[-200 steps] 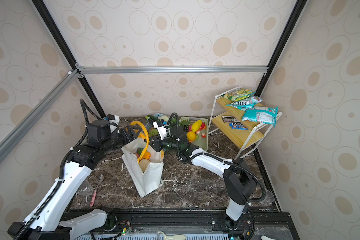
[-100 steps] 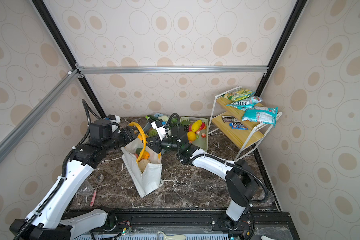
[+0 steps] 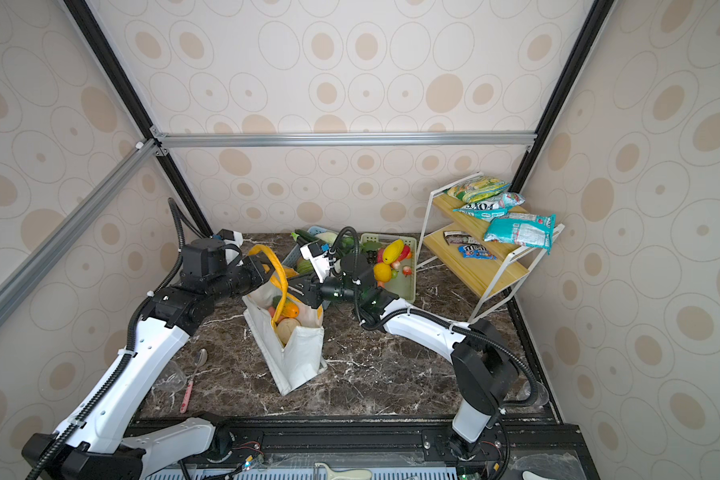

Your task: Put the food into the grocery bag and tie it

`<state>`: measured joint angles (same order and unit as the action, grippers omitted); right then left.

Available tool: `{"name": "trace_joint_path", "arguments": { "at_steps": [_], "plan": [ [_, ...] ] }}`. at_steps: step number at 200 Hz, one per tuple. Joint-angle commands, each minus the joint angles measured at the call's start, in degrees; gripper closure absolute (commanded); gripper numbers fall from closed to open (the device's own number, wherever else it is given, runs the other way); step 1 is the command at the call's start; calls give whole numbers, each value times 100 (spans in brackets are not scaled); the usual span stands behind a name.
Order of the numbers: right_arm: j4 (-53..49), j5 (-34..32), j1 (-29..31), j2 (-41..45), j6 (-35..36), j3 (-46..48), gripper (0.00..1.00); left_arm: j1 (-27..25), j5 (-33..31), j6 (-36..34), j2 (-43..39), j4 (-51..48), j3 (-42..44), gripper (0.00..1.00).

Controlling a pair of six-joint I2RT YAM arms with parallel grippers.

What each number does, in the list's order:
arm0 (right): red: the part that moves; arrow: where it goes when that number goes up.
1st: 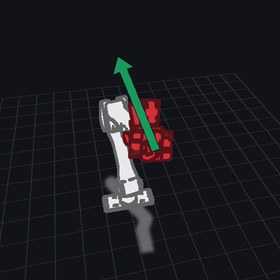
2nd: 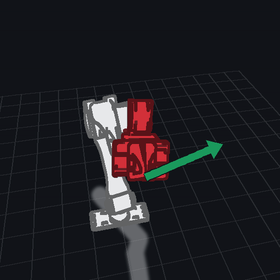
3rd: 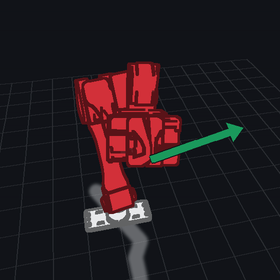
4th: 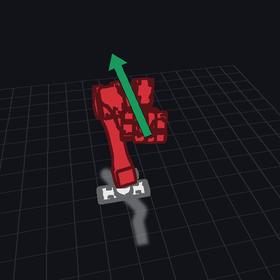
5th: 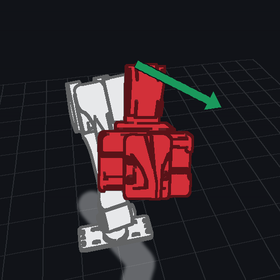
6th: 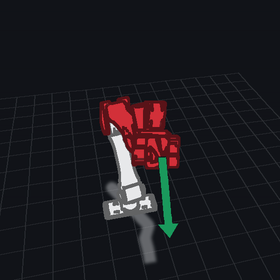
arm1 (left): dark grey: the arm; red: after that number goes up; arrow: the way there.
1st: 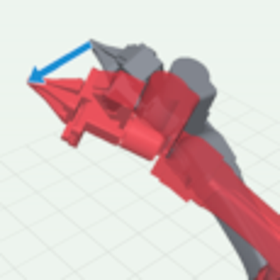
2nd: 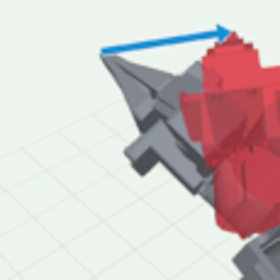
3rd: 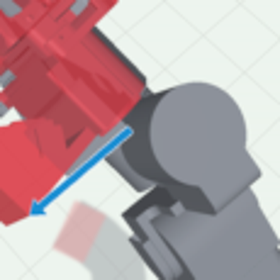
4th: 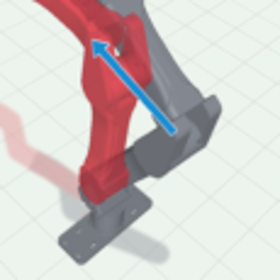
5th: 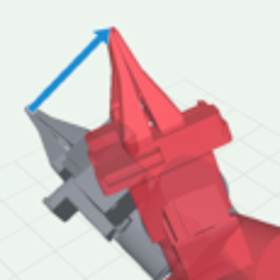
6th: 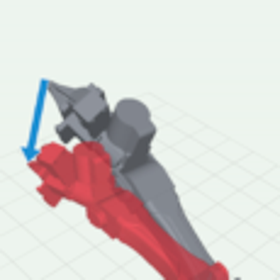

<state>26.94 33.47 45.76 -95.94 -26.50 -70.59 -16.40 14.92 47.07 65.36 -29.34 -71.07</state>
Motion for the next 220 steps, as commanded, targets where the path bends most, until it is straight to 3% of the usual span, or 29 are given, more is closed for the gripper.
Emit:
{"name": "trace_joint_path", "arguments": {
  "at_steps": [1,51,85,99,160,220],
  "plan": [
    [-292,-122,32,371,195,46,63,2,-50,-230,11,-66,-302,87],
    [-967,-257,-534,892,409,342,55,23,147,-417,82,-116,-475,91],
    [-1308,497,-1026,329,794,-229,59,23,386,-660,119,-174,-548,91],
    [-1418,1106,-1139,36,1087,-531,60,24,591,-880,214,-263,-656,91],
    [-2438,2763,-1117,-840,2589,-1557,62,26,1086,-1313,429,-330,-818,91],
    [-3338,3677,-961,-1326,3981,-2046,59,23,1575,-1308,389,-104,-634,91]
  ]
}}
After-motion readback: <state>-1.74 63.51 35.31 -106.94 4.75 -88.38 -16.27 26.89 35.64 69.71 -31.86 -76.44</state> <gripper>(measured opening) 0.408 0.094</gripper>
